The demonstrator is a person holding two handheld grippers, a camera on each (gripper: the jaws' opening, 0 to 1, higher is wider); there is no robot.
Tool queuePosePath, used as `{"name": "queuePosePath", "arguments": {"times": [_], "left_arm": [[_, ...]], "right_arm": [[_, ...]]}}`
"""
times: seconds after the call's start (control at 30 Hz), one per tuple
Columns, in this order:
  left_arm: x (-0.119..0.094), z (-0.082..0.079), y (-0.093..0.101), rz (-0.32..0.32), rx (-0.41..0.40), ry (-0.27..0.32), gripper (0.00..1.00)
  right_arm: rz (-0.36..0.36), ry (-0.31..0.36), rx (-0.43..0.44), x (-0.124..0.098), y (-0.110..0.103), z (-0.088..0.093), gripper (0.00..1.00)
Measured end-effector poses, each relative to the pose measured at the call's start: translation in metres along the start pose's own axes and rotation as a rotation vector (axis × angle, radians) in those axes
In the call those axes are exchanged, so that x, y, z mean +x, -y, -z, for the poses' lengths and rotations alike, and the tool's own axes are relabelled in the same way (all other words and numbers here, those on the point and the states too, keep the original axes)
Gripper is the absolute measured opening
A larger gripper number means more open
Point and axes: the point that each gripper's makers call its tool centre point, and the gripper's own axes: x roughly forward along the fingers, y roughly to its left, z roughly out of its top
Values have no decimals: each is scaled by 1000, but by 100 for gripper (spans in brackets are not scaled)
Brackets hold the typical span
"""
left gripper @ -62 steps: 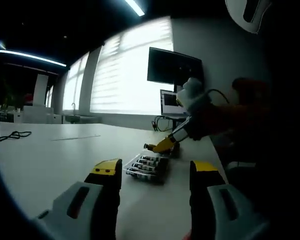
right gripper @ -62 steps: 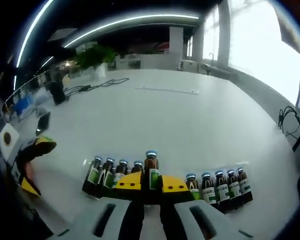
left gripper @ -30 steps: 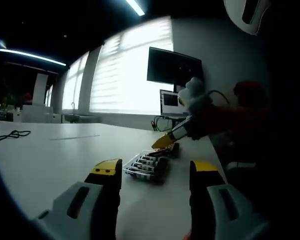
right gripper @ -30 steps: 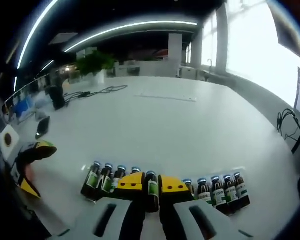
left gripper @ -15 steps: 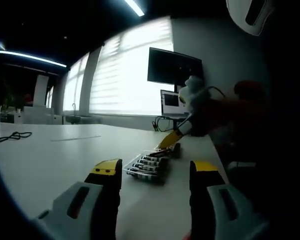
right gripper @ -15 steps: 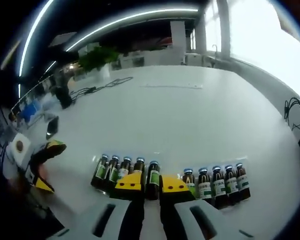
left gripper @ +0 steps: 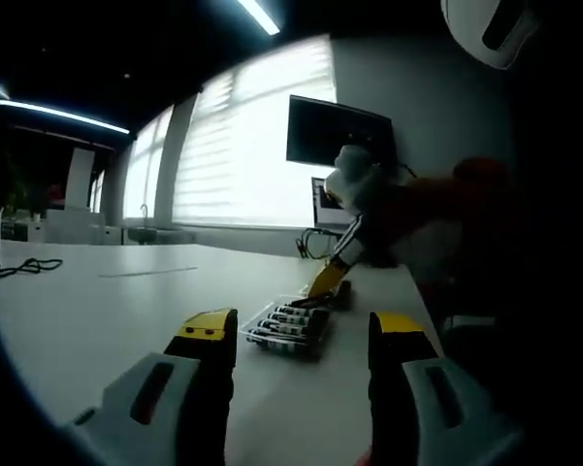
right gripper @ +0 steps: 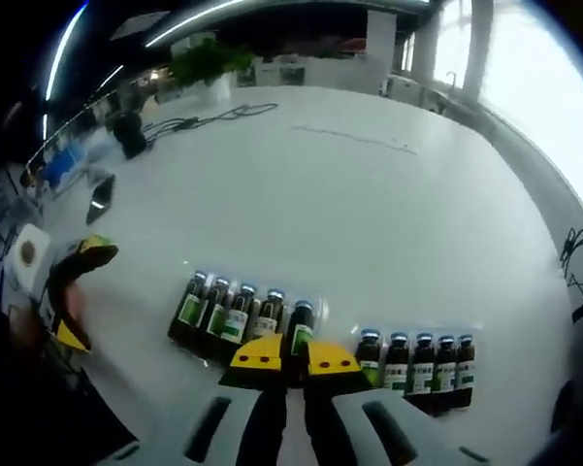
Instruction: Grip medicine bottles put into box
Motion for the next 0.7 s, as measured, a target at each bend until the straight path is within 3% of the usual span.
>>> {"name": "queuePosePath", "arguments": {"times": [0.43,0.7], "left_arm": [[0,-2,0,7,-13,11,47],[0,-2,0,5,-15,12,47]], "right_arm": [[14,-23,-14,1,3,0,0],[3,-43,-48,-12,-1,5,3]]}}
